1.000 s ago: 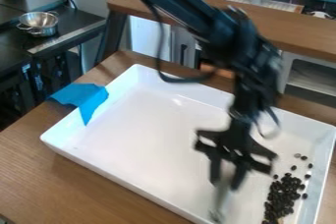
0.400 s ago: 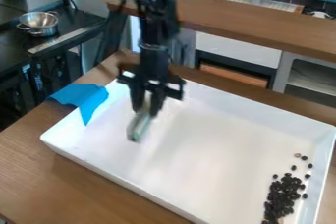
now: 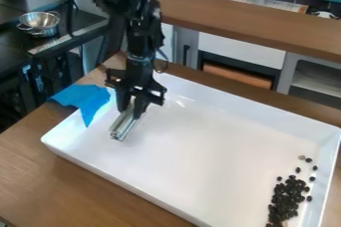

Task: Sweep into pile

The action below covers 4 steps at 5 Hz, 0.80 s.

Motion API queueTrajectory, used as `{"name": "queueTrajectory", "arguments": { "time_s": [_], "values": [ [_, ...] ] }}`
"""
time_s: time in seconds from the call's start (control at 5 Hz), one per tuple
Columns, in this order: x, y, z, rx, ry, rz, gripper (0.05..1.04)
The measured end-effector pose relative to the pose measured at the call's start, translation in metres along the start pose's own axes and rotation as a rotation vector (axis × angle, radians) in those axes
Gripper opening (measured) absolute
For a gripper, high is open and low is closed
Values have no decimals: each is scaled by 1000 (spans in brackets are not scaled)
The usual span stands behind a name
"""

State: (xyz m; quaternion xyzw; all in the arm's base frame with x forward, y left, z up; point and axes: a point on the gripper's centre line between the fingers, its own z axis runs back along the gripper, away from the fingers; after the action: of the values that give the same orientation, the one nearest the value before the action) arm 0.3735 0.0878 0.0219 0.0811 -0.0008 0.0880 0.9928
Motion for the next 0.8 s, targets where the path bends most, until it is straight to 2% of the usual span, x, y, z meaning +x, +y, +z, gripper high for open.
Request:
{"name": "queueTrajectory", "arguments": {
  "time_s": [0.4, 0.6, 0.8],
  "values": [
    [-6, 7, -20, 58, -1, -63, 351],
    [-5, 10, -19, 76, -4, -100, 386],
    [-9, 12, -20, 91, 12, -131, 728]
  ]
}}
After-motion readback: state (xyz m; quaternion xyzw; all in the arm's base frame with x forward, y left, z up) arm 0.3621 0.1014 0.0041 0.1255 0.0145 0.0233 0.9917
